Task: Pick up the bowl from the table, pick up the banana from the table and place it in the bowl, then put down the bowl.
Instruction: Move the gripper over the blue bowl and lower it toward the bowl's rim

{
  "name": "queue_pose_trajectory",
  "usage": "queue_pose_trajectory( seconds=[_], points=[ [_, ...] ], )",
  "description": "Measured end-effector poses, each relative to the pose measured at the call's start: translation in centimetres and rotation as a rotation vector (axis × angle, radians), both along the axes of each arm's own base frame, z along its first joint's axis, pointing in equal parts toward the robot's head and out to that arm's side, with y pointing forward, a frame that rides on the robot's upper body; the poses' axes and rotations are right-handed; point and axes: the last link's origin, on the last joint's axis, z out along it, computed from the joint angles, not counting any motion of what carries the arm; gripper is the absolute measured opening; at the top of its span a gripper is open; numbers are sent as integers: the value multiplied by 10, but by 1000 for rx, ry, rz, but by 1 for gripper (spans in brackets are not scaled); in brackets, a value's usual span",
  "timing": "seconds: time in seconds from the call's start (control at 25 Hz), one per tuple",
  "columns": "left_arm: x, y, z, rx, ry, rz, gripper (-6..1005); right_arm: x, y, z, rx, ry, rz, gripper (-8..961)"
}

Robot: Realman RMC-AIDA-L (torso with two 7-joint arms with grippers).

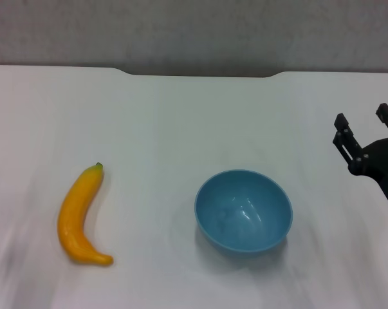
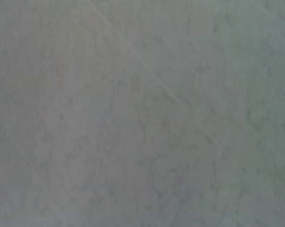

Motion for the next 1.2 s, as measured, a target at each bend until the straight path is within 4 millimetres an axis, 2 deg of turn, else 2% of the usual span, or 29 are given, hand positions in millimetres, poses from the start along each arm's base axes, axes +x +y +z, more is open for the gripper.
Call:
queue_pose_trajectory(
  seconds=[0.64,0.8,0.96,1.2],
  points=[
    [5,5,-3,-19,-23,-20,877,-2,3,-1,-14,17,5,726],
    [9,7,-3,-74,-65,-48,877,-4,5,-1,-22,23,-5,725],
    [18,14,10,-147,-124,-90,877,-7,10,1,-38,26,-26,725],
    [42,24,16,-219,-16,-28,877,-24,22,-2,-141,15,-77,725]
  ],
)
